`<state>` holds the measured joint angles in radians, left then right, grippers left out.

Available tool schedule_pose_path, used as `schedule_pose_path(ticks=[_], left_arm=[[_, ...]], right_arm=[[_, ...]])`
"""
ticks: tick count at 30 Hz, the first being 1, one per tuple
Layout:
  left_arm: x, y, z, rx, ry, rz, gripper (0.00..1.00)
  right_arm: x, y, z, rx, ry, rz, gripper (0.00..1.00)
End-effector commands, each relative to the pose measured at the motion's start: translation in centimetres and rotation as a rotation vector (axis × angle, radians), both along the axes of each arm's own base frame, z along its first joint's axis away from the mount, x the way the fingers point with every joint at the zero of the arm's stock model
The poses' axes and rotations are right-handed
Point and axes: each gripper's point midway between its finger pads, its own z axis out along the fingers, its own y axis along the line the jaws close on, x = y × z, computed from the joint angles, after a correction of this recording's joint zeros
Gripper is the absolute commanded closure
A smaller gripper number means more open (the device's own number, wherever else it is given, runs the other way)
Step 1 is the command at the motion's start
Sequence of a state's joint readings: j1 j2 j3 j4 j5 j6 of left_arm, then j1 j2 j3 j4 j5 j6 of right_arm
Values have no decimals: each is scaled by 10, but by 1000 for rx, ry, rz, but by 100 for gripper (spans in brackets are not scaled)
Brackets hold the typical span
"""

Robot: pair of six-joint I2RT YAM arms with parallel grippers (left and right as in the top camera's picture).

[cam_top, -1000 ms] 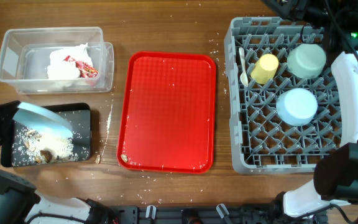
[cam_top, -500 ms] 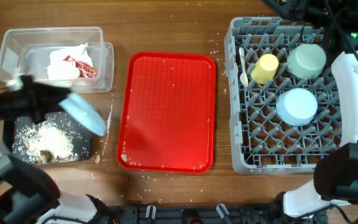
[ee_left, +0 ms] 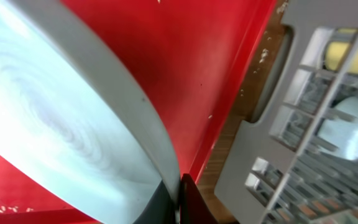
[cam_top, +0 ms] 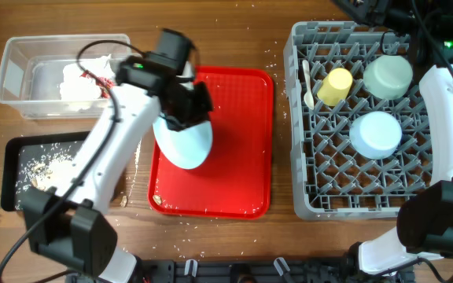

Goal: Sort waste into correct bins and load items into the dishwasher rack
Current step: 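Set the empty plate back on the red tray and release, then reach the right gripper to the plate rim and grasp it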

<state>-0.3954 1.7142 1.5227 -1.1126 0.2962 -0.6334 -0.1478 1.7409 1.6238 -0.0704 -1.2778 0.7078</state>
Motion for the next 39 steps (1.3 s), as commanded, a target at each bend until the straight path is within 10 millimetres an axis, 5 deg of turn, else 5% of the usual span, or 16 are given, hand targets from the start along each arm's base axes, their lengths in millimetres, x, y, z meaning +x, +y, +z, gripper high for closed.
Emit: schedule_pose_path(ticks=[1,6,8,11,13,16,18,22,25,27,28,29,34,39], left_arm=[[5,-9,-32,145,9,60,96],[-3,-49,-67,161,38,-14,95],[-9,-54,-74,174,57,-34,79],[-12,-54,-74,180,65,-38,54],[-12,-50,-73,184,72,-31,51],[-1,-31,-44,178,26,15,50],[11,10,-2,202,-68,116,48],[13,93,50,239,-159,326,47],[6,154,72,240,-176,501,43],[-2,188,76,260,-157,596,39],[-12,213,74,289,-120,668,26],[-25,237,70,317,-64,737,0],[-59,283,64,363,53,888,0],[-81,325,66,487,78,1003,0]], right_arm=[[-3,-1,6,-1,-15,-1,0],[-3,-1,6,-1,-15,-1,0],[-3,-1,6,-2,-15,-2,0],[-3,-1,6,-2,-16,-1,0],[-3,0,6,-1,-14,-1,0],[-3,-1,6,70,137,-10,0],[6,-5,5,147,301,-78,0],[-4,11,5,66,144,5,0],[-13,41,-28,-33,158,34,0],[-6,50,-66,-162,242,-77,0],[-2,53,-101,-320,314,-202,1],[-3,60,-122,-453,327,-268,0],[-19,91,-151,-710,315,-363,1],[-33,86,-167,-867,332,-430,0]])
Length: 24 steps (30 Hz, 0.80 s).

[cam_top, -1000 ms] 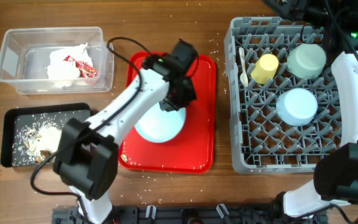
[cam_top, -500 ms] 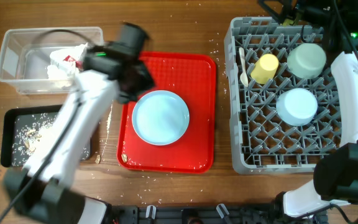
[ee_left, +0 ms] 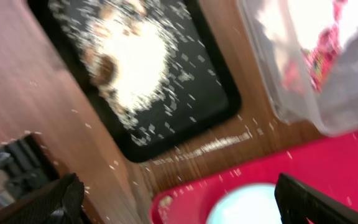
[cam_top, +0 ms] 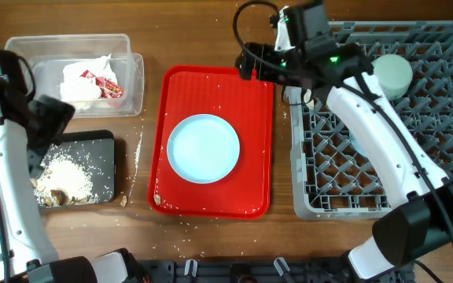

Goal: Sort waste into correct bins and load items into the dishwasher rack
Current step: 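Reach the right gripper to the plate rim and grasp it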

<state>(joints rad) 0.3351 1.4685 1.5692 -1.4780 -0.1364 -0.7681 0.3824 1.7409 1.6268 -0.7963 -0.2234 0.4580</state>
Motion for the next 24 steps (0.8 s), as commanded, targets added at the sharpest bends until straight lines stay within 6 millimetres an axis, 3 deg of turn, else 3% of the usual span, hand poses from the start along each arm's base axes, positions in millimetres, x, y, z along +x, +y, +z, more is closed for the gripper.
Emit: schedule_pose_path(ticks=[1,4,7,11,16,21,24], left_arm=[[-13,26,3,75,32,68,0],[-24,45,6,148,66,110,0],[-27,49,6,148,68,128,0],[-28,51,7,161,73,132,0],[-26,52,7,163,63,132,0],[-24,49,6,147,53,132,0],[-23,47,6,134,48,129,0]], right_arm=[[7,-23,0,-151,-62,-67,0],[5,-24,-9,-179,-46,-37,0],[-2,-26,-33,-269,-4,80,2],[-17,-7,-63,-262,62,299,14],[-21,-1,-97,-277,120,405,29],[-33,22,-129,-280,183,476,27],[-40,37,-138,-290,191,511,25]])
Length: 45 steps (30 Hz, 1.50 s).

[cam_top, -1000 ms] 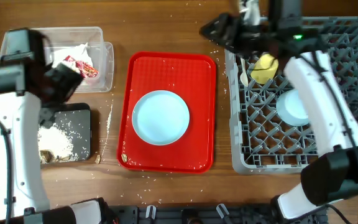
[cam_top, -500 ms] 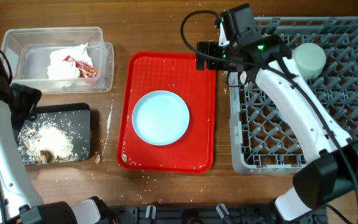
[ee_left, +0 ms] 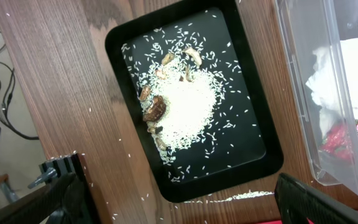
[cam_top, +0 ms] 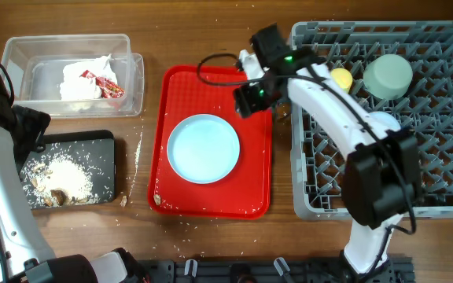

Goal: Sort waste into correct bins and load items into the dishwasher rack
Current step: 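Reach the right gripper to the plate rim and grasp it, then lift the plate and carry it over the rack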

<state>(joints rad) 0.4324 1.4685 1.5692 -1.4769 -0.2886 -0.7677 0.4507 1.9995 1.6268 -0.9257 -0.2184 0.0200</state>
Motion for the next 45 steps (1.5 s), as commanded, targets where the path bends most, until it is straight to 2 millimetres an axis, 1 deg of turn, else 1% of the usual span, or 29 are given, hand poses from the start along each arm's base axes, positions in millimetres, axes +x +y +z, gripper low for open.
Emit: schedule_pose_path(ticks=[1,2,5,7,8,9,10,12,15,19,22,27,29,34,36,39,40,41,45], left_arm=[[1,0,0,-5,-7,3,0],[1,0,0,-5,-7,3,0],[1,0,0,-5,-7,3,0],[1,0,0,-5,-7,3,0],[1,0,0,-5,-7,3,0],[1,0,0,-5,-7,3,0],[1,0,0,-5,-7,3,0],[1,0,0,-4,-7,3,0],[1,0,0,-4,-7,3,0],[1,0,0,-5,-7,3,0],[1,0,0,-5,-7,3,0],[1,0,0,-5,-7,3,0],[1,0,0,-5,-7,3,0],[1,0,0,-5,-7,3,0],[1,0,0,-5,-7,3,0],[1,0,0,-4,-7,3,0],[1,0,0,-5,-7,3,0],[1,0,0,-5,-7,3,0],[1,0,0,-5,-7,3,0]], right_arm=[[-11,21,-12,2,18,67,25],[-12,22,-14,-22,9,73,25],[-8,16,-19,-103,-27,62,25],[-10,18,-20,-102,-22,54,30],[-10,19,-22,-103,-19,54,36],[-10,19,-25,-106,-13,56,39],[-12,21,-27,-101,-4,62,41],[-19,32,-39,-79,35,85,41],[-21,39,-50,-85,41,101,43],[-30,50,-60,-94,55,131,46],[-31,49,-67,-105,66,130,50],[-31,49,-69,-106,74,122,58],[-32,48,-72,-110,83,112,59],[-36,44,-88,-123,99,107,61],[-36,44,-90,-121,97,104,67],[-36,44,-91,-121,95,104,85],[-36,45,-91,-120,94,104,88],[-35,44,-90,-122,89,103,95],[-24,36,-85,-172,55,29,96]])
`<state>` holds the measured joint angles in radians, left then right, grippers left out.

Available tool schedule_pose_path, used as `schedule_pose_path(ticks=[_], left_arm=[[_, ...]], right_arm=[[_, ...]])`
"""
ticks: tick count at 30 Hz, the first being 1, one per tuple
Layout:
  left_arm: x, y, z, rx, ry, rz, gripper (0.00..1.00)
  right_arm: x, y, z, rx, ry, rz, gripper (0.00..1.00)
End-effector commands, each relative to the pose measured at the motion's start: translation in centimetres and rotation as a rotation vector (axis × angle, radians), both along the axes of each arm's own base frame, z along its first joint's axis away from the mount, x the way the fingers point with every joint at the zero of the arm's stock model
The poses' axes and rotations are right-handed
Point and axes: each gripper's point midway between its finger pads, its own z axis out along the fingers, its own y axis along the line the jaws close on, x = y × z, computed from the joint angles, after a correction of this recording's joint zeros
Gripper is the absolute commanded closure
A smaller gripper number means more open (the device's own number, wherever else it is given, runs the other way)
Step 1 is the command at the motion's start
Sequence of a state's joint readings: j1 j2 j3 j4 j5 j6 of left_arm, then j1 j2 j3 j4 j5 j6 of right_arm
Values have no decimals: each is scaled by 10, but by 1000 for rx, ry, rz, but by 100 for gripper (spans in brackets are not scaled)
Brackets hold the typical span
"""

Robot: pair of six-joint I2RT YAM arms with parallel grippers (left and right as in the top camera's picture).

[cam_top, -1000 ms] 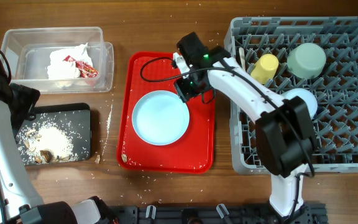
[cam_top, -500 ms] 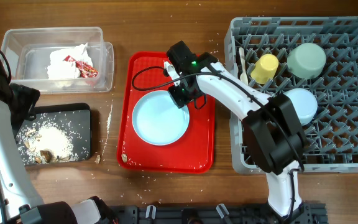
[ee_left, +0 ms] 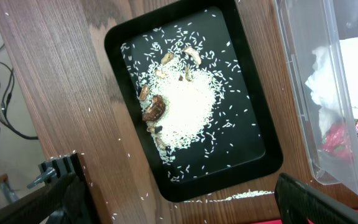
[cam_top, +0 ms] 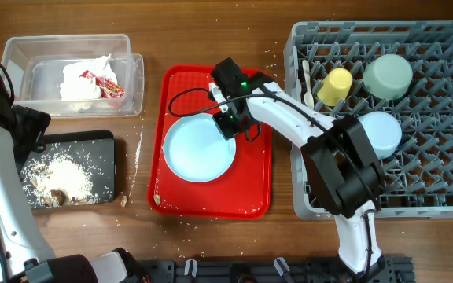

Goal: Sort waste into correct bins and load items into the dishwasher rack
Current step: 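Lift the plate and carry it over the rack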

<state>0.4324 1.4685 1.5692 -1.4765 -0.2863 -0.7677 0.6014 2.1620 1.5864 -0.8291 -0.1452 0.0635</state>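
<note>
A pale blue plate (cam_top: 197, 151) lies flat on the red tray (cam_top: 254, 185). My right gripper (cam_top: 228, 123) sits at the plate's upper right rim; the overhead view does not show whether its fingers are open or closed on the rim. My left gripper (ee_left: 176, 190) hovers wide open over the table's left side, above the black tray of rice and food scraps (ee_left: 191, 106), with nothing between its fingers (ee_left: 64, 199). In the overhead view the left gripper (cam_top: 31, 130) is beside that black tray (cam_top: 101, 177).
A clear bin (cam_top: 22, 75) with paper and a red wrapper stands at the back left. The grey dishwasher rack (cam_top: 415, 196) on the right holds a yellow cup (cam_top: 337, 85), a green bowl (cam_top: 388, 75), a pale blue bowl (cam_top: 384, 132) and a white spoon (cam_top: 307, 82). Rice grains are scattered on the wood.
My right gripper has moved from the red tray's upper right corner down and left to the plate's upper right rim. The plate sits slightly further left. The left arm has not moved.
My left gripper first held the plate tilted over the red tray. Then the plate lay flat on the tray, the left arm had drawn back over the black tray, and the right arm reached over the tray's back edge. The right gripper then came nearer, and is now at the plate's rim.
</note>
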Motion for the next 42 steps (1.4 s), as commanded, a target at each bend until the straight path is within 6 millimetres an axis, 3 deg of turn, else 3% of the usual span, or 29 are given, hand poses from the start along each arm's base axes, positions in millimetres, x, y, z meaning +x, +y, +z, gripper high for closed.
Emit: schedule_pose_path(ticks=[1,7,13,14,17,20,21,24,27,30,35,38,42], left_arm=[[0,1,0,-3,-6,3,0],[0,1,0,-3,-6,3,0],[0,1,0,-3,-6,3,0],[0,1,0,-3,-6,3,0],[0,1,0,-3,-6,3,0],[0,1,0,-3,-6,3,0],[0,1,0,-3,-6,3,0],[0,1,0,-3,-6,3,0],[0,1,0,-3,-6,3,0],[0,1,0,-3,-6,3,0],[0,1,0,-3,-6,3,0],[0,1,0,-3,-6,3,0],[0,1,0,-3,-6,3,0]], right_arm=[[9,-9,-2,-58,-25,-59,96],[25,-18,41,-21,-76,-98,95],[45,-44,129,183,-175,-179,96],[51,-58,156,236,-214,-212,96],[60,-96,197,280,-298,-291,96],[69,-157,237,294,-403,-421,96],[71,-186,248,289,-435,-483,96],[71,-258,260,256,-483,-652,96],[66,-338,259,127,-523,-908,96],[54,-395,259,-22,-568,-1104,96],[51,-408,260,-57,-582,-1124,96],[46,-426,262,-156,-613,-1177,96],[44,-428,261,-166,-611,-1201,96]])
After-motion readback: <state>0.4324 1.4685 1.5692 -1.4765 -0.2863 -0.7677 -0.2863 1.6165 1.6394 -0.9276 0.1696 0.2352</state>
